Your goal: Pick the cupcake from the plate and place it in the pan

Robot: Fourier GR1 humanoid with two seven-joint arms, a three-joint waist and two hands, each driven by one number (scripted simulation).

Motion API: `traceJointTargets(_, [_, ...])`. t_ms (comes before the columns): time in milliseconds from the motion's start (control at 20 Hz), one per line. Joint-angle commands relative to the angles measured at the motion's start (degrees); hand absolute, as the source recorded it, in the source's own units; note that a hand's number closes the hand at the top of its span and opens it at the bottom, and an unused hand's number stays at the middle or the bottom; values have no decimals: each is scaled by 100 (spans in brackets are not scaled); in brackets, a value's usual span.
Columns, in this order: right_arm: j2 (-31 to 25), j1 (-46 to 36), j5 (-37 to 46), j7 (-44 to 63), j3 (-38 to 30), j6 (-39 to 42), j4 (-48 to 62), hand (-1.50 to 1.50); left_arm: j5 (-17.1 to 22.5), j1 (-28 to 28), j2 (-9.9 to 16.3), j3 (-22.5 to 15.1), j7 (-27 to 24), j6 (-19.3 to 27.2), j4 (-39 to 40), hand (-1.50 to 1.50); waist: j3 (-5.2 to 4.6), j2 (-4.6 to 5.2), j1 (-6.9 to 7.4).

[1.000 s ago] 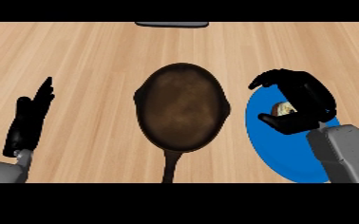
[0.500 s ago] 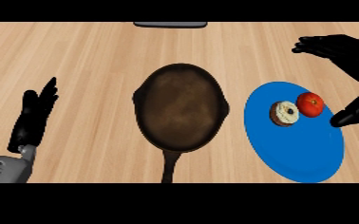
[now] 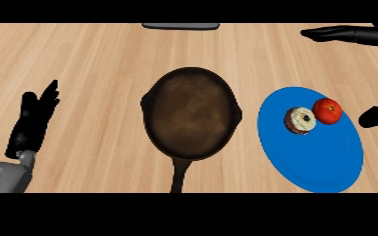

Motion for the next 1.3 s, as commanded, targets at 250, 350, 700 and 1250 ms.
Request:
traceJointTargets(250, [-502, 243, 2301, -1342, 1290, -302, -1087, -150, -151, 22, -126, 91, -163, 71, 243, 0, -4, -26, -124])
traceJointTargets(350, [-720, 326, 2829, -1766, 1514, -605, -848, -150, 7, -77, 56, 234, 6, -183, 188, 0, -1, -13, -94])
traceJointTargets(700, [-515, 591, 3962, -2545, 2081, -1814, 9, -150, -280, 247, -235, 179, 69, 99, -122, 0, -7, -41, -92])
traceJointTargets(1250, [217, 572, 5138, -2621, 2165, -2445, 839, -150, -584, 70, -584, 475, -225, -257, 397, 0, -13, -45, -168])
